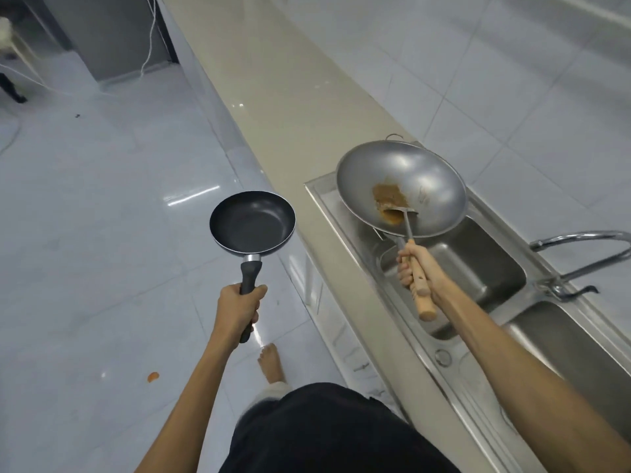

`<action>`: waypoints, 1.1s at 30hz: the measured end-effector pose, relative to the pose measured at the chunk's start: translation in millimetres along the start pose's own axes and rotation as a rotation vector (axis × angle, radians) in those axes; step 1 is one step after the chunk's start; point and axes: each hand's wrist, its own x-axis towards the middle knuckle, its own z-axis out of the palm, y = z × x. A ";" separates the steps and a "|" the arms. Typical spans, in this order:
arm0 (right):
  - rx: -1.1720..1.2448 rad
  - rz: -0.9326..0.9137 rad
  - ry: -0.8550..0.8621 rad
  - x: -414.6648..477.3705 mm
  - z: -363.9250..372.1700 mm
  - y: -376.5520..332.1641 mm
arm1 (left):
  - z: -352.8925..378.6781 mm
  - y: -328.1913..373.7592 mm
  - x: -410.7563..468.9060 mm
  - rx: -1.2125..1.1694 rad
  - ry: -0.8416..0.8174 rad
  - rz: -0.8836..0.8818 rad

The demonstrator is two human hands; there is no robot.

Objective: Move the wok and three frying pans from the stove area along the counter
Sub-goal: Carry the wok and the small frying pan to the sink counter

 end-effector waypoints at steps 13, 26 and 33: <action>0.141 -0.053 0.149 74.5 72.5 -19.8 | -70.7 58.7 142.2 0.096 -0.121 0.023; 0.191 -0.085 0.163 105.5 88.9 -10.2 | -83.1 86.7 221.3 0.148 -0.198 0.040; 0.173 -0.011 0.288 129.4 88.4 -6.3 | -65.7 120.6 281.5 0.206 -0.255 0.063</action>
